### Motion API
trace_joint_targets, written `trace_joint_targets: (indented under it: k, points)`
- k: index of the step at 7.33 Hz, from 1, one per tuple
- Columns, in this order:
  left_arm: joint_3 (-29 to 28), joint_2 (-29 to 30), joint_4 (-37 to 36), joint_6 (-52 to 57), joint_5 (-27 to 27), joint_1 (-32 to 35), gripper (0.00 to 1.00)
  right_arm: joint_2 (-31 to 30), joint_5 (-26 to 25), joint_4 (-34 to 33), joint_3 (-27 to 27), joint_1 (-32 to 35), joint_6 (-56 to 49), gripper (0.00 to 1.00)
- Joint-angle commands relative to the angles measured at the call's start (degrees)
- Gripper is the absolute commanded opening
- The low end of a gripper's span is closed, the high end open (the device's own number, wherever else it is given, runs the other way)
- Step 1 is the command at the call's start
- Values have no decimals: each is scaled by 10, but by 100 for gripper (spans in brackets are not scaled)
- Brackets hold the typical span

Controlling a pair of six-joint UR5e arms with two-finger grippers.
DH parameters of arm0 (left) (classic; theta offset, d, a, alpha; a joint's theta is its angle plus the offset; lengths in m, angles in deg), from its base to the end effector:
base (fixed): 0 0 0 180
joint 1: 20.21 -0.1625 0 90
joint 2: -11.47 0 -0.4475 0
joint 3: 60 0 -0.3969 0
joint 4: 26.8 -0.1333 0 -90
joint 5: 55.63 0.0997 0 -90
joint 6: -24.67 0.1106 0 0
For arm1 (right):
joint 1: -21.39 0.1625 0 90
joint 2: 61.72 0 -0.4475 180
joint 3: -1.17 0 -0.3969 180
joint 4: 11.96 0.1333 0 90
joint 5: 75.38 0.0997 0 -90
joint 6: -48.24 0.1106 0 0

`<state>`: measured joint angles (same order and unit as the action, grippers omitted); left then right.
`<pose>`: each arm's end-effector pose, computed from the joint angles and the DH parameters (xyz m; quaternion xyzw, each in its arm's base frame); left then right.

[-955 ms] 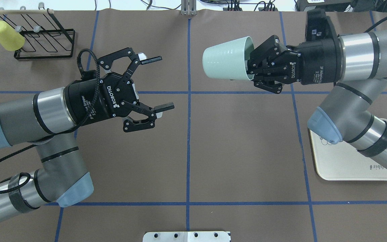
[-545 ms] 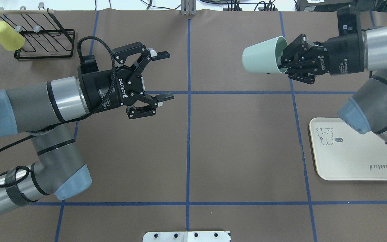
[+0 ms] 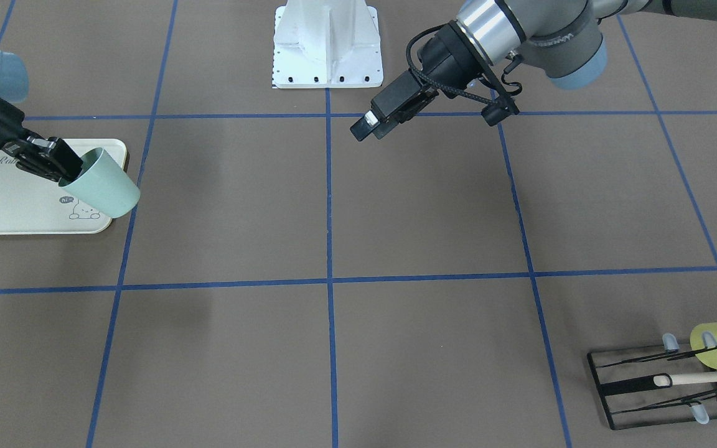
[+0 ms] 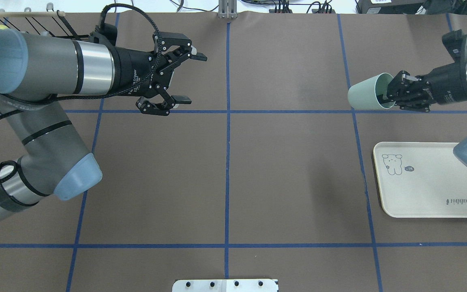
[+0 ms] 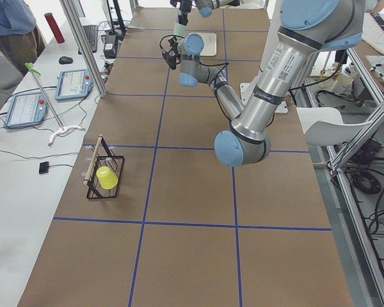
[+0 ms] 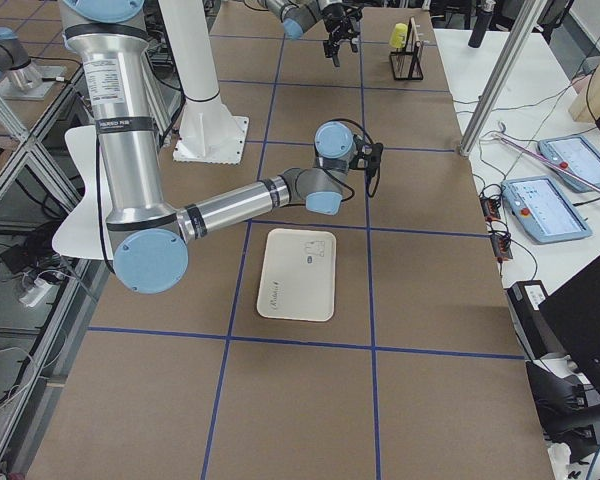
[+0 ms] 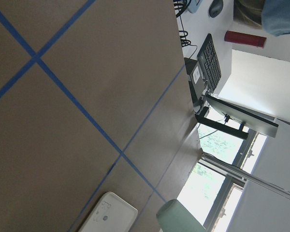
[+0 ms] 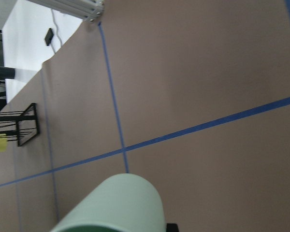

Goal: Left arm grabs green cup and hands to right arm on tray

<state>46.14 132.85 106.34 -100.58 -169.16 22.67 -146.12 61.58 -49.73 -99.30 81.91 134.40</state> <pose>0.3800 -0.4745 0.1510 -0.0967 0.7042 -0.3212 0.6258 -0.2162 -0.4890 0.4333 -0.0049 -0.6114 0.1635 0.7742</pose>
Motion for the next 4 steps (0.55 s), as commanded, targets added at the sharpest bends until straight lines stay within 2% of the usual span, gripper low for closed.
trace_joint_targets:
  k: [1, 4]
  points:
    - [48, 3, -173, 114, -14, 6, 100, -37, -5, -131, -8, 2, -84, 0]
    - [41, 3, -175, 116, -7, 3, 100, -145, 1, -155, -42, 5, -142, 0]
